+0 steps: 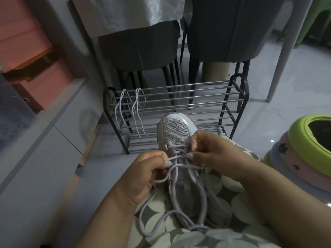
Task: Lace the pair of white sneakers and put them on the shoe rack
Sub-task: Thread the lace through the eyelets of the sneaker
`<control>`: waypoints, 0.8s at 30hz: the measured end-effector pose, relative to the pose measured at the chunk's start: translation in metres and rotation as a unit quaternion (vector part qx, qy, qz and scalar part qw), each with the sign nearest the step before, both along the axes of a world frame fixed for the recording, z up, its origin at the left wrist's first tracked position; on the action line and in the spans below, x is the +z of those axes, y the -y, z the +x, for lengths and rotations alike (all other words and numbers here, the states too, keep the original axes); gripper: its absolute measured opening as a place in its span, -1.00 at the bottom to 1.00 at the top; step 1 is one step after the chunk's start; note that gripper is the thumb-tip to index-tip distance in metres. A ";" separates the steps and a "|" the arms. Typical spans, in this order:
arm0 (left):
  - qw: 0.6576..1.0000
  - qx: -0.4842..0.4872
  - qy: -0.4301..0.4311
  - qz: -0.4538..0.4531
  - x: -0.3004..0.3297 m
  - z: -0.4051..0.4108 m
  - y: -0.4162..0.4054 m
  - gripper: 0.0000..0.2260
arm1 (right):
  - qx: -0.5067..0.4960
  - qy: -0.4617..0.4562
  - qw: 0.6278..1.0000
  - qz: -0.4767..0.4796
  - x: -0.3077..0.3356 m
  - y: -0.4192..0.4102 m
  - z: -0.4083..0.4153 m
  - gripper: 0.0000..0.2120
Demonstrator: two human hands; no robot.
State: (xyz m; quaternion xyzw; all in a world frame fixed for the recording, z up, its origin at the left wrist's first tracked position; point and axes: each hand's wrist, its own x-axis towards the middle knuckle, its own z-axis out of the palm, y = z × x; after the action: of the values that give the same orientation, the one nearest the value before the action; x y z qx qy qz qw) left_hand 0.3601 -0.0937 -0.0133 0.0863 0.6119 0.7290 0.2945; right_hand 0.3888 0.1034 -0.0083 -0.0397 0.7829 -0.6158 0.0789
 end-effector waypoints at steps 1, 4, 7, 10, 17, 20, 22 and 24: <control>1.000 0.012 0.003 0.026 -0.002 0.001 0.000 -0.85 | 0.000 0.014 0.999 -0.033 0.000 -0.002 0.000 -0.86; 0.992 0.065 0.030 0.106 -0.009 -0.002 0.001 -0.88 | 0.017 0.046 0.988 -0.144 -0.001 -0.008 -0.002 -0.88; 0.980 0.097 0.063 0.161 -0.013 -0.006 0.005 -0.87 | 0.028 0.064 0.962 -0.265 -0.002 -0.013 -0.004 -0.89; 0.972 0.112 0.064 0.195 -0.015 -0.006 0.007 -0.83 | 0.059 0.054 0.927 -0.365 -0.004 -0.020 -0.007 -0.78; 0.954 0.160 0.067 0.244 -0.016 -0.014 0.011 -0.69 | 0.006 0.023 0.893 -0.449 -0.009 -0.034 -0.010 -0.64; 0.967 0.196 -0.006 0.161 -0.016 -0.011 0.007 -0.88 | -0.027 -0.045 0.962 -0.267 -0.010 -0.032 -0.006 -0.65; 0.974 0.194 -0.086 0.077 -0.016 -0.007 0.006 -0.90 | -0.041 -0.097 0.990 -0.091 -0.009 -0.030 -0.004 -0.69; 0.963 0.179 -0.195 -0.047 -0.018 -0.004 0.006 -0.81 | -0.058 -0.143 0.985 0.080 -0.008 -0.029 -0.003 -0.72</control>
State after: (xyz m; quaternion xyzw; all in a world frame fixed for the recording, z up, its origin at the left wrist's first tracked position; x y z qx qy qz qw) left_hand 0.3558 -0.0999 -0.0313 0.1017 0.6964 0.7094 0.0383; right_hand 0.3858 0.1329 -0.0158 -0.0753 0.8340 -0.5425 -0.0664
